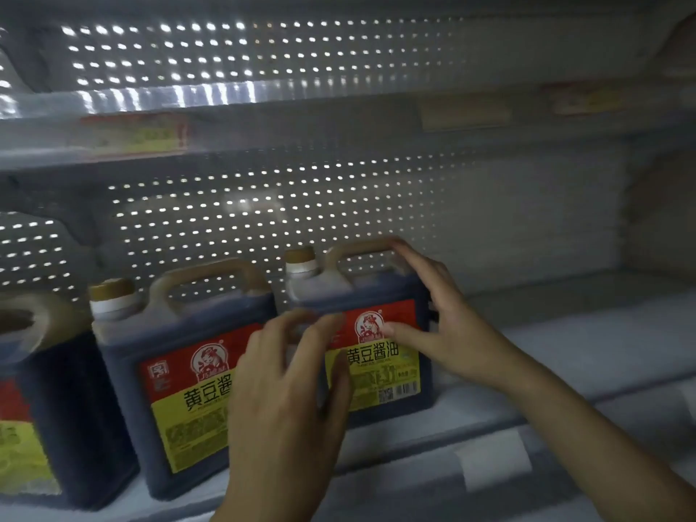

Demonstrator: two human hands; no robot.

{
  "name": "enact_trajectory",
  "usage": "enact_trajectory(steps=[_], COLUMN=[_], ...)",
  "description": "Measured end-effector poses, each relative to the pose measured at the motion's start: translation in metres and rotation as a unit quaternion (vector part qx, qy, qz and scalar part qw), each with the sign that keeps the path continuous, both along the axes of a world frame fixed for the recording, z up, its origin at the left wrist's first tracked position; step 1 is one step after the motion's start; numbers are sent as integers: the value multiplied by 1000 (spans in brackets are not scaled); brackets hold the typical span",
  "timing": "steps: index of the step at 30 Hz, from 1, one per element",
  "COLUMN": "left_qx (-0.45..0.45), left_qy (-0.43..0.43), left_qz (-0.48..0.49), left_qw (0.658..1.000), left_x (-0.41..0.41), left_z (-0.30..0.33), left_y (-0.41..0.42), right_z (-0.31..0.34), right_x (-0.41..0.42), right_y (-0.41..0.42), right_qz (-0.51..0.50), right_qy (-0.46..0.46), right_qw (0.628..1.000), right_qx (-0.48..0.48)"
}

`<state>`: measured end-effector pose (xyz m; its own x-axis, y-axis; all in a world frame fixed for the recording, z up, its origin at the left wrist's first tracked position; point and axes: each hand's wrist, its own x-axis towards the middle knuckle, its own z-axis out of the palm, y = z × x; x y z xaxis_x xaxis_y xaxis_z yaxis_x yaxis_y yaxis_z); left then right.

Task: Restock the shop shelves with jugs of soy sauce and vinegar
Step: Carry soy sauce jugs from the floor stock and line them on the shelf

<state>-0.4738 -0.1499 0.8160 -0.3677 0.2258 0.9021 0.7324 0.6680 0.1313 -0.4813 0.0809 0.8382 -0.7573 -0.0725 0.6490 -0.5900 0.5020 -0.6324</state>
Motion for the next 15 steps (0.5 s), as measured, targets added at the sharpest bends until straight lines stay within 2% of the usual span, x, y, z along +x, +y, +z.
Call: enact_trajectory(steps=[4,8,12,15], left_qx=[-65,-129,-223,-275], left_qy=[19,-27,-48,-48], left_qz=[-136,-248,-348,-425], left_qw=[988,960,909,861], left_x=[2,1,22,57], left_z=[-3,-27,-72,-101], left_y=[5,21,26,26], right_z=[-16,-52,-115,-163], right_x=[26,69,146,224], right_y=[-11,-19,-42,-70], right_qz=[-122,-305,-461,-553], right_qy=[43,63,4,-97], right_qw=[991,945,883,821], right_qx=[33,96,87,106])
